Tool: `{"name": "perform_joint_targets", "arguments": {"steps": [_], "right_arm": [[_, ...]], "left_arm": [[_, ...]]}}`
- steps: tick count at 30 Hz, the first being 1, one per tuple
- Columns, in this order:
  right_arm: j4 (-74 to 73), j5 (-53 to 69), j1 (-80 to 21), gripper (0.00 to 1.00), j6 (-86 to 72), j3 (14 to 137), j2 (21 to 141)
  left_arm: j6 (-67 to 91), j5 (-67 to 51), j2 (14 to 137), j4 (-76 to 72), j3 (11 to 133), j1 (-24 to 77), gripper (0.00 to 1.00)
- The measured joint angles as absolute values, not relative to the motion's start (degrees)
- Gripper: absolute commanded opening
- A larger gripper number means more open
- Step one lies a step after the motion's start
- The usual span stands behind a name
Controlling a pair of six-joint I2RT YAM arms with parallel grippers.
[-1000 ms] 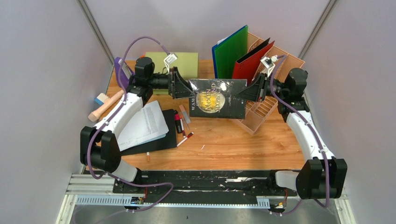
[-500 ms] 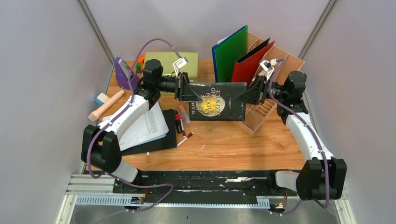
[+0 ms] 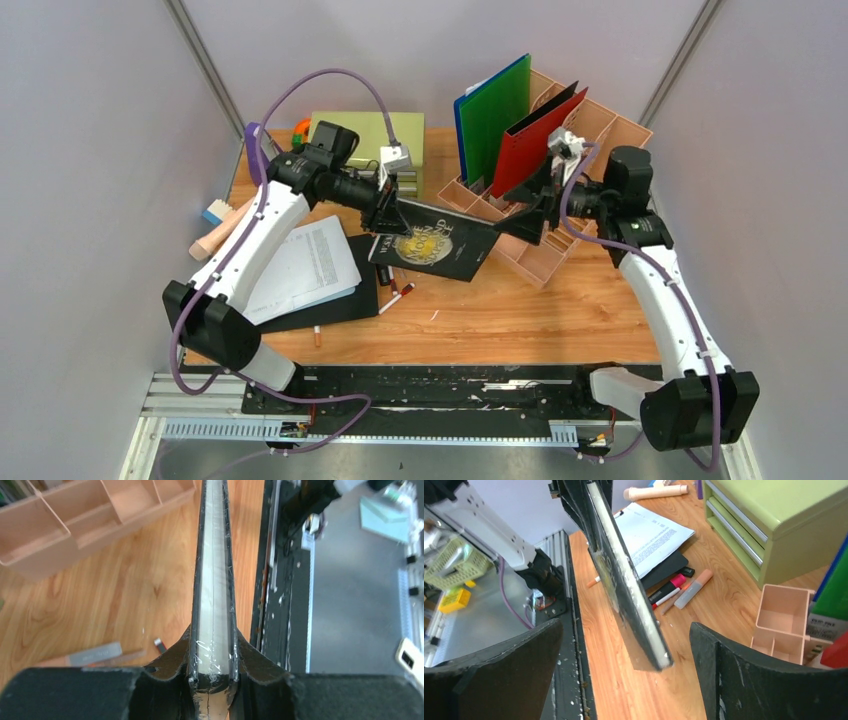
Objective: Organize the desk
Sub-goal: Pick up the book from the center of the board.
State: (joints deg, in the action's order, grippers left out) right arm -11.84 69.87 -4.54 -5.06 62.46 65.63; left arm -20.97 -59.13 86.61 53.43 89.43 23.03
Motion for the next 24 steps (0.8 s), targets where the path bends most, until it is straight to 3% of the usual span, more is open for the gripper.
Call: {"name": "perform_joint_targets", "arguments": {"steps": [8,18,21,24], "right_arm": [[-25.4,60.3,-18.2,1.0,13.3,67.4,68.8],[-30.2,58.3,-26.3,0.99,21.6,65.5,72.0],[-30.7,58.3,-27.5,0.94,22.3,65.2,73.6],[-30.7,58.3,-28.6,0.8,22.6,65.2,74.7]], "left_arm": [[-33.6,-50.3,89.2,69.7,93.1,29.5,0.0],[-36.0,-50.0,89.1,71.9,93.1,30.0,0.0],[-36.0,-50.1,89.1,71.9,93.1,30.2,0.0],[-36.0,-50.5,89.1,71.9,93.1,30.5,0.0]]}}
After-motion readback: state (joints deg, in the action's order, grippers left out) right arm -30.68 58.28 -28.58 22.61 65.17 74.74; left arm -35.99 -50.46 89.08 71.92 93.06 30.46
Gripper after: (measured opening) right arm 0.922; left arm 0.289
